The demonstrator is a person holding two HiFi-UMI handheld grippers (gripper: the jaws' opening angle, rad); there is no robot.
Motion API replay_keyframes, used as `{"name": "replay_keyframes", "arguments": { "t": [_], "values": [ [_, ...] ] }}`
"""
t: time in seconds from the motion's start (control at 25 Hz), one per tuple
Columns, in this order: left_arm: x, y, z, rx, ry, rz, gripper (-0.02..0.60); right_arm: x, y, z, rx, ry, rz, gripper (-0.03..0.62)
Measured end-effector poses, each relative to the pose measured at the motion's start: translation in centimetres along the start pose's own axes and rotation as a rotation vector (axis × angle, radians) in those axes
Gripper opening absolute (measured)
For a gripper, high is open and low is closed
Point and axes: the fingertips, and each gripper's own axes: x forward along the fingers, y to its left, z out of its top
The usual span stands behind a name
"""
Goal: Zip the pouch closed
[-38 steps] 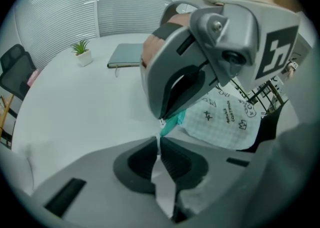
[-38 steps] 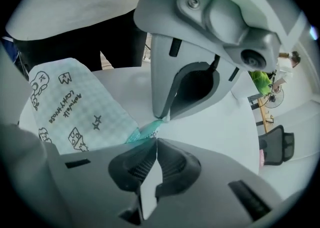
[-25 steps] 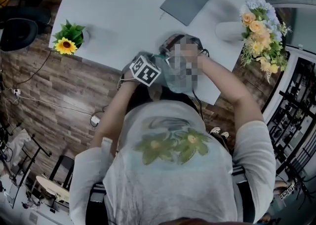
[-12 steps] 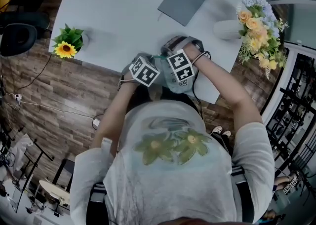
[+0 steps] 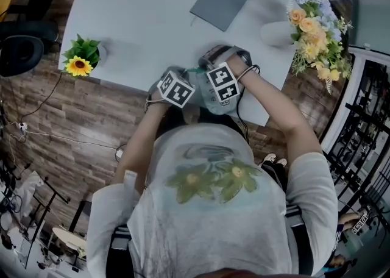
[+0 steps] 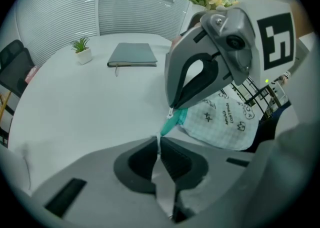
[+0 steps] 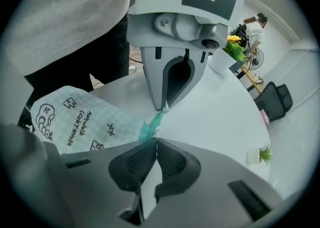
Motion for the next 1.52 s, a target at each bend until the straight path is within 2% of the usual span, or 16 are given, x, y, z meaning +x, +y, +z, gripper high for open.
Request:
{"name": "replay_keyframes", "arguments": {
  "t": [1.52],
  "values": [
    [0.0,-0.1,-0.1,0.005,0.012,-0.020,0.026,-0.4,0.8,-1.9,0.079,0.033,0.017,0.018]
  ]
}}
